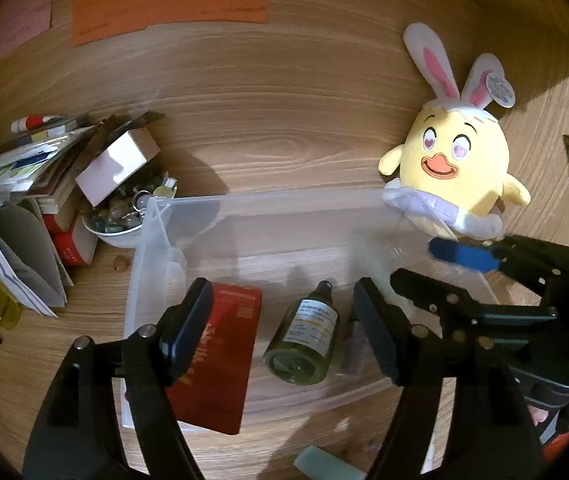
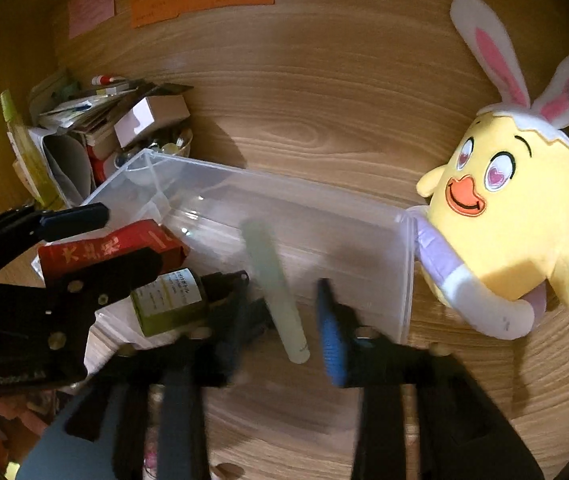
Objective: Organize objects
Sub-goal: 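Carry the pump bottle and pale green tube into the clear box and release both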
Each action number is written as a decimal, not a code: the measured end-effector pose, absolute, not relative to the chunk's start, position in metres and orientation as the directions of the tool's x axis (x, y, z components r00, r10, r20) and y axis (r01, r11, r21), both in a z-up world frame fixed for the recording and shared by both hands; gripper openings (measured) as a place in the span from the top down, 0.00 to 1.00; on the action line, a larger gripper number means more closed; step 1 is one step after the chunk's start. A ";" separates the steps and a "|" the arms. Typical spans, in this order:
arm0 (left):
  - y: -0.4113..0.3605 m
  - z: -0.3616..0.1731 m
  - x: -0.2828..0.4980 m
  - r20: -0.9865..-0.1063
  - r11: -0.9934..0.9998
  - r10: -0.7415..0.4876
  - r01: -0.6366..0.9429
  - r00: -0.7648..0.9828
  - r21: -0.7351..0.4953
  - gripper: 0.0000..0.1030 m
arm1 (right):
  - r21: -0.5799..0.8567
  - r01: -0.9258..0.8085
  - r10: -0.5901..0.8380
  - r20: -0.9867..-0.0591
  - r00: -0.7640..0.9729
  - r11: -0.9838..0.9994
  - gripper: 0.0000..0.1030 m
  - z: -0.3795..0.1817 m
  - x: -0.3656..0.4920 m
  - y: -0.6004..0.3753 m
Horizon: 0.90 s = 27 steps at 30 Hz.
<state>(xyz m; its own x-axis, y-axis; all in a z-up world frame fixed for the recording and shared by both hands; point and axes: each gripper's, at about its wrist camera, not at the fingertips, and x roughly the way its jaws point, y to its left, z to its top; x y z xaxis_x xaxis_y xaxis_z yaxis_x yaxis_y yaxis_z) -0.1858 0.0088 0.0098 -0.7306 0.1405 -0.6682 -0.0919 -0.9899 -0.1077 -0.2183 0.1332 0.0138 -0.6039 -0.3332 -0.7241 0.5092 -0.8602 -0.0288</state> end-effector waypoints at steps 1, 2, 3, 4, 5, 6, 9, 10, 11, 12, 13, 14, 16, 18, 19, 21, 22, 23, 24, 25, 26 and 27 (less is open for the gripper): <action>0.007 0.011 -0.185 -0.666 -0.989 0.144 -0.091 -0.732 -0.114 0.30 | -0.044 0.503 -0.326 -0.712 -0.622 -0.863 0.52 0.015 -0.216 0.133; 0.005 0.011 -0.185 -0.664 -0.989 0.145 -0.089 -0.733 -0.119 0.29 | -0.057 0.499 -0.318 -0.705 -0.634 -0.865 0.49 0.016 -0.214 0.133; 0.004 0.012 -0.185 -0.662 -0.988 0.149 -0.087 -0.735 -0.125 0.29 | -0.072 0.495 -0.310 -0.699 -0.644 -0.866 0.46 0.018 -0.213 0.131; 0.002 0.013 -0.184 -0.659 -0.988 0.150 -0.086 -0.737 -0.129 0.29 | -0.080 0.494 -0.308 -0.694 -0.651 -0.866 0.44 0.019 -0.212 0.131; 0.001 0.014 -0.183 -0.656 -0.988 0.151 -0.084 -0.740 -0.132 0.28 | -0.081 0.492 -0.308 -0.690 -0.655 -0.867 0.42 0.021 -0.211 0.132; 0.000 0.015 -0.183 -0.652 -0.988 0.148 -0.080 -0.743 -0.132 0.28 | -0.080 0.489 -0.309 -0.685 -0.660 -0.868 0.40 0.023 -0.210 0.133; -0.001 0.017 -0.180 -0.648 -0.989 0.137 -0.074 -0.749 -0.124 0.28 | -0.080 0.483 -0.310 -0.673 -0.672 -0.872 0.34 0.028 -0.205 0.137; 0.000 0.018 -0.179 -0.649 -0.990 0.136 -0.074 -0.748 -0.122 0.28 | -0.080 0.481 -0.311 -0.670 -0.675 -0.873 0.33 0.029 -0.203 0.138; 0.001 0.019 -0.178 -0.650 -0.990 0.136 -0.076 -0.747 -0.120 0.28 | -0.080 0.481 -0.312 -0.666 -0.678 -0.873 0.33 0.030 -0.200 0.140; 0.001 0.020 -0.176 -0.651 -0.990 0.136 -0.079 -0.747 -0.117 0.28 | -0.080 0.481 -0.314 -0.662 -0.680 -0.873 0.33 0.031 -0.198 0.142; 0.003 0.022 -0.175 -0.651 -0.990 0.135 -0.083 -0.747 -0.111 0.28 | -0.082 0.481 -0.314 -0.660 -0.683 -0.873 0.33 0.033 -0.195 0.143; 0.005 0.025 -0.172 -0.649 -0.991 0.132 -0.088 -0.749 -0.101 0.28 | -0.084 0.481 -0.315 -0.656 -0.686 -0.873 0.33 0.034 -0.193 0.145; 0.008 0.030 -0.165 -0.643 -0.992 0.126 -0.097 -0.756 -0.080 0.24 | -0.085 0.477 -0.316 -0.647 -0.694 -0.875 0.32 0.037 -0.186 0.149; 0.010 0.037 -0.155 -0.631 -0.992 0.120 -0.107 -0.767 -0.059 0.22 | -0.071 0.477 -0.326 -0.642 -0.694 -0.876 0.29 0.040 -0.179 0.154; 0.012 0.040 -0.150 -0.625 -0.993 0.117 -0.110 -0.772 -0.050 0.21 | -0.062 0.478 -0.333 -0.640 -0.693 -0.876 0.27 0.041 -0.176 0.157; 0.014 0.045 -0.140 -0.616 -0.993 0.108 -0.110 -0.780 -0.034 0.14 | -0.043 0.480 -0.347 -0.635 -0.691 -0.876 0.22 0.043 -0.171 0.162; 0.014 0.047 -0.135 -0.611 -0.994 0.105 -0.110 -0.785 -0.030 0.09 | -0.037 0.480 -0.353 -0.630 -0.692 -0.877 0.22 0.044 -0.167 0.164; 0.014 0.049 -0.129 -0.602 -0.994 0.100 -0.104 -0.792 -0.028 0.08 | -0.034 0.479 -0.355 -0.626 -0.695 -0.877 0.21 0.045 -0.163 0.166; 0.014 0.050 -0.124 -0.598 -0.995 0.095 -0.101 -0.796 -0.024 0.08 | -0.036 0.477 -0.354 -0.622 -0.698 -0.878 0.21 0.046 -0.158 0.169; 0.014 0.051 -0.120 -0.597 -0.995 0.091 -0.099 -0.797 -0.019 0.08 | -0.040 0.476 -0.351 -0.621 -0.701 -0.879 0.21 0.046 -0.154 0.171; 0.013 0.051 -0.115 -0.596 -0.995 0.091 -0.100 -0.798 -0.018 0.08 | -0.048 0.476 -0.348 -0.619 -0.705 -0.878 0.21 0.047 -0.150 0.172; 0.013 0.051 -0.112 -0.597 -0.995 0.091 -0.100 -0.797 -0.019 0.08 | -0.054 0.476 -0.346 -0.617 -0.707 -0.878 0.20 0.047 -0.146 0.174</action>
<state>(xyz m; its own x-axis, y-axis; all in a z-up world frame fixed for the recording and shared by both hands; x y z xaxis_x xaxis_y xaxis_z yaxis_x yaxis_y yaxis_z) -0.1120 0.0128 0.0512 -0.7969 0.0913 -0.5972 -0.0996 -0.9948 -0.0192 -0.1464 0.1739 0.0467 -0.7071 -0.3456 -0.6169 0.4763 -0.8776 -0.0543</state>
